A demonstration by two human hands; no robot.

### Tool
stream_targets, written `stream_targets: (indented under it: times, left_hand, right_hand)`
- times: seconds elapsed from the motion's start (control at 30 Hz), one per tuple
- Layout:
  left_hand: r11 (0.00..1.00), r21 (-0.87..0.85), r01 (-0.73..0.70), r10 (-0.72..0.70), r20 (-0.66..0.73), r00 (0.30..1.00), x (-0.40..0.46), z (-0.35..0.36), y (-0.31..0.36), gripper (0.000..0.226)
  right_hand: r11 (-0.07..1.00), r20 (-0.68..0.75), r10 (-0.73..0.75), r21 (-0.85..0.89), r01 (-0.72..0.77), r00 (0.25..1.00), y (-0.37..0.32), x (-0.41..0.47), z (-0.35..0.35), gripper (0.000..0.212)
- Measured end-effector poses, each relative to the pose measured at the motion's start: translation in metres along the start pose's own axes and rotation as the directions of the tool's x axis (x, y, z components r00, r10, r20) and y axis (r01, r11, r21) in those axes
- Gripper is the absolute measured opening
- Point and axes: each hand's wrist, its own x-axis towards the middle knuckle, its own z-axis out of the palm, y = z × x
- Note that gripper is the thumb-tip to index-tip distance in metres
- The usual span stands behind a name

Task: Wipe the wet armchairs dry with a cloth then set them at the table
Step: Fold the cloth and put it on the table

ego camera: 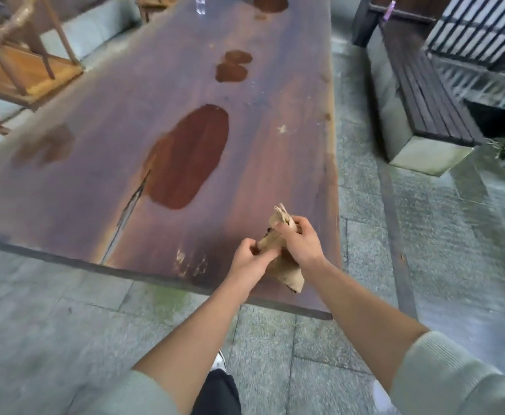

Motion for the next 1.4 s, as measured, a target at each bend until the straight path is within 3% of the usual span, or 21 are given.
stream_targets:
  times: [0.13,0.2,0.27,0.37,0.47,0.53,0.67,0.73,0.8,0.87,0.93,1.0,1.03,1.1,1.17,1.2,1.27,1.33,1.4]
  left_hand:
    - [0.984,-0.057,0.167,-0.162,0.080,0.984,0.066,-0.009,0.007,0.028]
    - [0.972,-0.050,0.229,-0.225,0.075,0.971,0.087,-0.018,0.008,0.021]
    - [0.977,0.102,0.186,-0.193,0.063,0.979,0.105,-0.025,0.005,0.021]
    - [0.915,0.394,0.090,-0.104,0.014,0.995,0.115,-0.035,-0.004,0.039]
    - [0.864,0.492,0.108,-0.180,0.101,0.979,0.120,-0.037,-0.008,0.071]
    - [0.859,0.496,0.124,-0.214,0.130,0.968,0.122,-0.037,-0.006,0.097]
    - [0.886,0.457,0.082,-0.186,0.188,0.964,0.124,-0.036,0.013,0.069]
    - [0.889,0.456,0.029,-0.139,0.210,0.968,0.122,-0.033,0.023,0.069]
    - [0.937,0.350,0.006,-0.090,0.224,0.971,0.120,-0.029,0.032,0.064]
    - [0.992,0.098,0.075,-0.101,0.285,0.953,0.119,-0.028,0.041,0.059]
    - [0.975,-0.106,0.196,-0.146,0.361,0.921,0.120,-0.019,0.044,0.055]
    - [0.950,-0.144,0.278,-0.208,0.373,0.904,0.121,-0.008,0.041,0.050]
    - [0.953,-0.096,0.289,-0.243,0.329,0.912,0.121,-0.001,0.038,0.045]
    - [0.958,0.196,0.207,-0.235,0.132,0.963,0.124,0.010,0.026,0.037]
    - [0.804,0.582,0.122,-0.104,-0.065,0.992,0.124,0.014,0.010,0.036]
    - [0.722,0.684,0.098,-0.043,-0.098,0.994,0.120,0.016,0.003,0.037]
    - [0.638,0.769,0.046,0.061,-0.109,0.992,0.107,0.019,-0.012,0.043]
    - [0.481,0.877,-0.006,0.260,-0.135,0.956,0.093,0.024,-0.028,0.050]
    - [0.342,0.939,-0.043,0.417,-0.110,0.902,0.077,0.029,-0.040,0.055]
  right_hand:
    - [0.977,0.056,0.127,0.162,-0.135,0.990,0.009,0.040,-0.005,0.036]
    - [0.899,0.171,0.247,0.326,-0.292,0.954,0.016,0.057,-0.013,0.045]
    - [0.791,0.326,0.332,0.415,-0.450,0.885,0.026,0.073,-0.020,0.039]
    - [0.830,0.447,0.368,0.238,-0.505,0.815,0.038,0.093,-0.018,0.037]
    - [0.897,0.492,0.366,0.041,-0.441,0.790,0.042,0.116,-0.006,0.070]
    - [0.919,0.548,0.359,-0.064,-0.390,0.755,0.042,0.128,-0.002,0.061]
    - [0.954,0.638,0.297,-0.171,-0.245,0.711,0.033,0.143,-0.011,0.051]
    - [0.981,0.656,0.190,-0.107,-0.160,0.730,0.032,0.148,-0.020,0.052]
    - [0.990,0.673,0.100,0.006,-0.141,0.733,0.027,0.153,-0.033,0.044]
    - [0.984,0.682,0.018,0.117,-0.133,0.732,0.020,0.158,-0.043,0.029]
    - [0.975,0.657,-0.021,0.181,-0.131,0.753,0.011,0.164,-0.056,0.024]
    - [0.972,0.614,0.012,0.177,-0.154,0.789,0.008,0.170,-0.065,0.025]
    - [0.975,0.587,0.063,0.137,-0.176,0.807,0.010,0.172,-0.068,0.028]
    - [0.981,0.488,0.196,-0.092,-0.174,0.851,0.023,0.174,-0.071,0.033]
    - [0.893,0.361,0.246,-0.444,-0.066,0.900,0.039,0.175,-0.071,0.036]
    - [0.820,0.309,0.223,-0.572,-0.007,0.924,0.047,0.173,-0.069,0.040]
    - [0.771,0.247,0.133,-0.635,0.057,0.960,0.059,0.165,-0.065,0.049]
    - [0.758,0.156,-0.077,-0.633,0.159,0.985,0.069,0.154,-0.059,0.048]
    - [0.640,0.155,-0.318,-0.693,0.332,0.935,0.075,0.136,-0.048,0.043]
